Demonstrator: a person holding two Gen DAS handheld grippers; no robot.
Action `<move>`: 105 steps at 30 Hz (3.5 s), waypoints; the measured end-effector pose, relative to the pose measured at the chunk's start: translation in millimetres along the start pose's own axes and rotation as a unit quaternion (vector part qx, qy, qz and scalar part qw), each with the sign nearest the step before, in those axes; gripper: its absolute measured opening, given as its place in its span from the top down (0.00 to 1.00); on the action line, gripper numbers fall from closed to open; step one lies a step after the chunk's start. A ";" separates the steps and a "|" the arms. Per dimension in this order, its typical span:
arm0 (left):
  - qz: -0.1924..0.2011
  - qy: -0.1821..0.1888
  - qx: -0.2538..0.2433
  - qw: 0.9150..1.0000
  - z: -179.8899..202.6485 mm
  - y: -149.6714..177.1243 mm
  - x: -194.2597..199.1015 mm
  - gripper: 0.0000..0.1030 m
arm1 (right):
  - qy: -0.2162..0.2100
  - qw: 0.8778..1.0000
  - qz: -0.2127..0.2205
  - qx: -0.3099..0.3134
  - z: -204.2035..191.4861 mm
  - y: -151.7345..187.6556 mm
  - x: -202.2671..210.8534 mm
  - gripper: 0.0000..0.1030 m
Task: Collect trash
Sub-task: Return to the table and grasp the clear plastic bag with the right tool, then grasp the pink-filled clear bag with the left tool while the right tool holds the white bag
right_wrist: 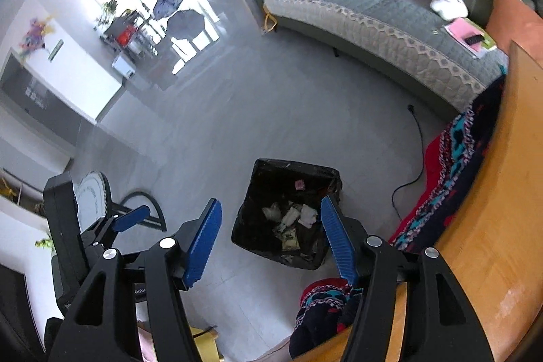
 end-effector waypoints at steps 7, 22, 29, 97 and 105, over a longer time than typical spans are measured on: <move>0.010 0.025 -0.060 0.998 63.5 -8.3 10.8 0.06 | 0.011 0.999 0.036 -0.037 47.1 7.1 45.6 0.39; 0.004 0.095 -0.202 0.975 234.0 -2.7 13.2 0.06 | 0.068 0.981 0.094 -0.157 191.9 61.3 133.6 0.39; -0.005 0.136 -0.252 0.958 306.7 13.7 16.7 0.06 | 0.098 0.964 0.116 -0.216 259.2 96.5 167.2 0.39; -0.038 0.172 -0.365 0.914 567.0 65.8 -56.4 0.55 | 0.122 0.931 0.196 -0.282 410.9 149.7 282.2 0.69; -0.026 0.199 -0.319 0.926 522.5 53.1 -38.4 0.62 | 0.131 0.937 0.192 -0.259 383.1 137.0 275.9 0.69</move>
Point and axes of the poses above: each gripper's, at about its wrist camera, not at the fingertips, and x roughly against the way its jaws point, z to its right, y to its underside, the point moved 9 cm from there along -x, roughly the way its jaws point, and after that the axes turned 5 degrees about -x, right-handed, at the moved point
